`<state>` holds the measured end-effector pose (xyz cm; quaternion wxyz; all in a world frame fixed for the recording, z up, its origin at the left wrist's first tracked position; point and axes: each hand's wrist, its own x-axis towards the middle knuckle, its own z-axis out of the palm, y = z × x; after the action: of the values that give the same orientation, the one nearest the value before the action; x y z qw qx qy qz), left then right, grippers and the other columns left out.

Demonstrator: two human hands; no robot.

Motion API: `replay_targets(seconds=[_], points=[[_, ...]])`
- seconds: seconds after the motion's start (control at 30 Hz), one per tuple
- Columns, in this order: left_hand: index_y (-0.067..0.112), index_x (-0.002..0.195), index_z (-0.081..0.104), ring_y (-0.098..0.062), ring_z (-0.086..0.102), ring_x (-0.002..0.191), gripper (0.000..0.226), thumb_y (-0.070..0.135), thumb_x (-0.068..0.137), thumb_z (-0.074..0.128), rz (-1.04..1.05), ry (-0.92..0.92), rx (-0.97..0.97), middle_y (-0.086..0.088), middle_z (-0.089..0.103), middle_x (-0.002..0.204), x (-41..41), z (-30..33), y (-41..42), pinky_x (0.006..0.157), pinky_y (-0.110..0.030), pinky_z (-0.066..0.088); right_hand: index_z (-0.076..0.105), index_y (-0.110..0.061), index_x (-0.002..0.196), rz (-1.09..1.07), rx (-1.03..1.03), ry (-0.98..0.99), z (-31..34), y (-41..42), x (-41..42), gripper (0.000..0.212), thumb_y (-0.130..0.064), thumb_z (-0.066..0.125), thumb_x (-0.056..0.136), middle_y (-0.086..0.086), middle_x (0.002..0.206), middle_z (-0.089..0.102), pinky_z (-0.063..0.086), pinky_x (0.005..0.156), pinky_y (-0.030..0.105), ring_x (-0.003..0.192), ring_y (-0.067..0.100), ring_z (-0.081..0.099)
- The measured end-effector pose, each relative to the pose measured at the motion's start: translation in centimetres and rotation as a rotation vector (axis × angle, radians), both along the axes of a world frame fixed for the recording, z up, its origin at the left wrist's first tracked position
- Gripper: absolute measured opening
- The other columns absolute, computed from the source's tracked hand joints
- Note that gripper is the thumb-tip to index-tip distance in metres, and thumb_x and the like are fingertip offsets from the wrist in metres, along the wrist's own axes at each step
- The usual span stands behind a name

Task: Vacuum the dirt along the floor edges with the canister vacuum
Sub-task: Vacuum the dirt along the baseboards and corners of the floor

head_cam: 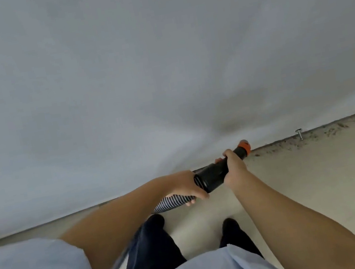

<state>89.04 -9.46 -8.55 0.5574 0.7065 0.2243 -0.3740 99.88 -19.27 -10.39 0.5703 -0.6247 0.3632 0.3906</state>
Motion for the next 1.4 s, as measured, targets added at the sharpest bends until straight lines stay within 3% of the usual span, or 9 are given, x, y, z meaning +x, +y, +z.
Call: replay_targets(seconds=[0.1,0.27,0.4,0.5,0.67,0.83,1.07,1.2,1.4], points=[[0.018,0.084,0.057,-0.016,0.061,0.060,0.011,0.021,0.081,0.067,0.133,0.018,0.014,-0.004,0.065,0.071,0.2,-0.3,-3.2,0.074,-0.029,0.055,0.052,-0.011,0.092,0.131,-0.024,0.022,-1.0,-1.4,1.7,0.012,-0.016,0.061,0.087,0.004,0.069,0.058,0.050,0.062,0.033,0.058,0.017,0.056],[0.007,0.093,0.059,-0.018,0.061,0.062,0.021,0.024,0.082,0.066,0.479,0.138,0.003,-0.004,0.064,0.073,-1.2,-1.4,-13.1,0.074,-0.030,0.054,0.054,-0.012,0.087,0.573,-0.108,0.065,-3.8,-5.4,2.1,0.016,-0.023,0.064,0.082,0.003,0.070,0.055,0.046,0.063,0.032,0.060,0.017,0.051],[0.007,0.097,0.058,-0.018,0.061,0.070,0.029,0.029,0.081,0.067,0.721,0.189,0.011,-0.003,0.063,0.075,-4.5,-3.1,-17.8,0.067,-0.024,0.051,0.053,-0.011,0.075,0.812,-0.144,0.135,-4.9,-6.9,-1.4,0.015,-0.018,0.062,0.084,0.003,0.062,0.054,0.044,0.059,0.029,0.056,0.016,0.051],[0.010,0.100,0.057,-0.015,0.058,0.075,0.029,0.029,0.080,0.068,0.938,0.203,0.019,-0.002,0.060,0.083,-7.5,-4.3,-19.9,0.060,-0.018,0.045,0.052,-0.011,0.077,1.008,-0.142,0.132,-5.5,-6.1,-5.3,0.014,-0.018,0.063,0.084,0.003,0.060,0.055,0.045,0.056,0.029,0.054,0.016,0.052],[0.013,0.101,0.054,-0.017,0.055,0.084,0.027,0.025,0.080,0.067,1.300,0.189,-0.007,-0.002,0.056,0.089,-10.5,-8.2,-22.0,0.072,-0.024,0.045,0.048,-0.009,0.078,1.353,-0.096,0.080,-8.4,-3.3,-11.1,0.013,-0.011,0.060,0.084,0.006,0.057,0.052,0.046,0.054,0.028,0.049,0.018,0.049],[0.018,0.096,0.052,-0.015,0.057,0.081,0.026,0.024,0.077,0.069,1.614,0.175,-0.034,0.003,0.058,0.085,-11.8,-15.4,-22.3,0.074,-0.027,0.049,0.046,-0.009,0.080,1.584,-0.119,0.004,-15.6,-1.1,-15.3,0.013,-0.011,0.059,0.081,0.006,0.055,0.052,0.048,0.058,0.030,0.048,0.019,0.050],[0.021,0.088,0.055,-0.009,0.055,0.068,0.020,0.027,0.077,0.071,1.933,0.155,-0.104,0.006,0.058,0.075,-8.3,-29.2,-21.6,0.059,-0.017,0.044,0.048,-0.010,0.084,1.923,-0.066,-0.046,-29.9,1.3,-16.0,0.009,-0.009,0.057,0.081,0.005,0.043,0.054,0.050,0.054,0.031,0.041,0.021,0.051],[0.021,0.088,0.054,-0.010,0.055,0.067,0.020,0.024,0.077,0.070,2.089,0.226,-0.072,0.010,0.057,0.072,-5.4,-37.8,-22.1,0.058,-0.018,0.042,0.045,-0.009,0.084,2.006,-0.046,-0.046,-38.1,0.9,-15.1,0.010,-0.004,0.054,0.084,0.008,0.053,0.050,0.047,0.046,0.026,0.043,0.020,0.048],[0.018,0.097,0.055,-0.014,0.057,0.074,0.026,0.021,0.076,0.070,2.207,0.260,-0.108,0.002,0.061,0.083,-3.2,-49.8,-23.9,0.059,-0.019,0.041,0.047,-0.008,0.089,2.068,-0.047,-0.105,-50.4,-1.3,-13.9,0.010,-0.007,0.055,0.084,0.008,0.052,0.052,0.048,0.050,0.030,0.045,0.021,0.050]])
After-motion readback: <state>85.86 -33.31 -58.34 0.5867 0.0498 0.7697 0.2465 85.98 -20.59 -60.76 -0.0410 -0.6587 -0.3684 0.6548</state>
